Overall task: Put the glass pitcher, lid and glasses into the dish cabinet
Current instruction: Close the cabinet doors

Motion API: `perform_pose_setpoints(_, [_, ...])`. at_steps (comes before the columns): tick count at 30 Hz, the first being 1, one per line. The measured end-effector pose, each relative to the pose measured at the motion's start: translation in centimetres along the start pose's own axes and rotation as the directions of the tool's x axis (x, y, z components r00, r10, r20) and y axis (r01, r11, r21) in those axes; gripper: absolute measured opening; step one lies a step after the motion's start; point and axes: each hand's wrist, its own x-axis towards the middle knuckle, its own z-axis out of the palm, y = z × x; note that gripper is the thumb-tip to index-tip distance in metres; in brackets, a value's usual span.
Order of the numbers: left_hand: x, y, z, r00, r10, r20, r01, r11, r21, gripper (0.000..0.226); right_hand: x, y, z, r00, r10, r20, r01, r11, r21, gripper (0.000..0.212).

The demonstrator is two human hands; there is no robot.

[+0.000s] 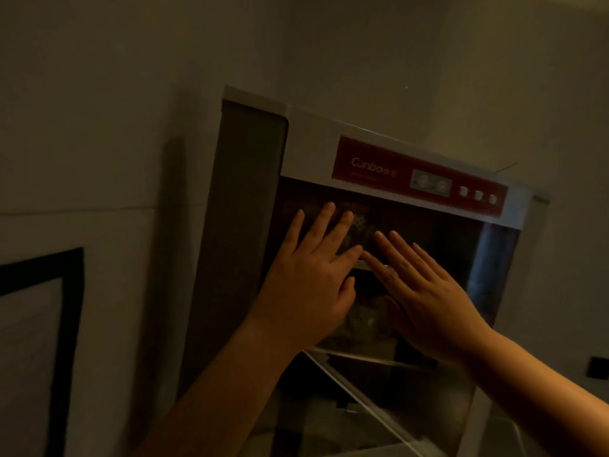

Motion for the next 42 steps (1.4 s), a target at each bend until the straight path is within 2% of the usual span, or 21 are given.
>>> perform_pose_setpoints(8, [-0.6, -1.6, 6.4, 0.995, -0.053, 0.08, 0.054, 0.998, -0.013, 0.054, 0.0, 0.1, 4.7, 0.994, 0.075, 0.074, -0.074, 0.997, -0.018, 0.067])
perform_pose_setpoints(14, [-2.0, -2.3, 11.0, 0.982, -0.031, 0.189, 0.047, 0.996, -0.08, 0.057, -0.3, 0.0, 7.7, 0.972, 0.106, 0.208, -0.101, 0.994, -0.033, 0.082])
perform_pose_setpoints(16, [-2.4, -2.5, 12.1, 0.977, -0.013, 0.214, 0.033, 0.995, -0.092, 0.065, -0.3, -0.1, 8.4, 0.965, 0.109, 0.239, -0.105, 0.994, -0.028, 0.083])
perform_pose_setpoints(24, [-3.3, -1.4, 14.1, 0.982, -0.061, 0.178, 0.086, 0.987, -0.137, 0.079, -0.9, -0.4, 9.7, 0.962, 0.136, 0.239, -0.142, 0.99, 0.008, 0.075])
perform_pose_setpoints(29, [-5.2, 0.4, 15.2, 0.97, -0.104, 0.22, 0.142, 0.977, -0.162, 0.079, -4.8, -2.5, 10.6, 0.94, 0.17, 0.297, -0.212, 0.971, 0.113, 0.076])
perform_pose_setpoints(32, [-7.4, 2.5, 15.8, 0.95, -0.097, 0.298, 0.161, 0.966, -0.2, 0.08, -10.0, -4.0, 10.8, 0.892, 0.146, 0.428, -0.233, 0.96, 0.157, 0.075])
perform_pose_setpoints(36, [-10.9, 5.6, 16.7, 0.916, -0.043, 0.4, 0.157, 0.954, -0.257, 0.075, -18.9, -4.4, 9.8, 0.782, 0.131, 0.609, -0.326, 0.919, 0.222, 0.083])
perform_pose_setpoints(39, [-13.1, 8.4, 17.4, 0.842, -0.013, 0.539, 0.181, 0.948, -0.26, 0.074, -25.2, -4.4, 8.8, 0.682, 0.141, 0.718, -0.391, 0.899, 0.195, 0.083])
perform_pose_setpoints(42, [-14.8, 12.5, 17.5, 0.75, 0.034, 0.66, 0.223, 0.927, -0.301, 0.077, -30.5, -4.9, 7.6, 0.569, 0.129, 0.812, -0.469, 0.862, 0.191, 0.074])
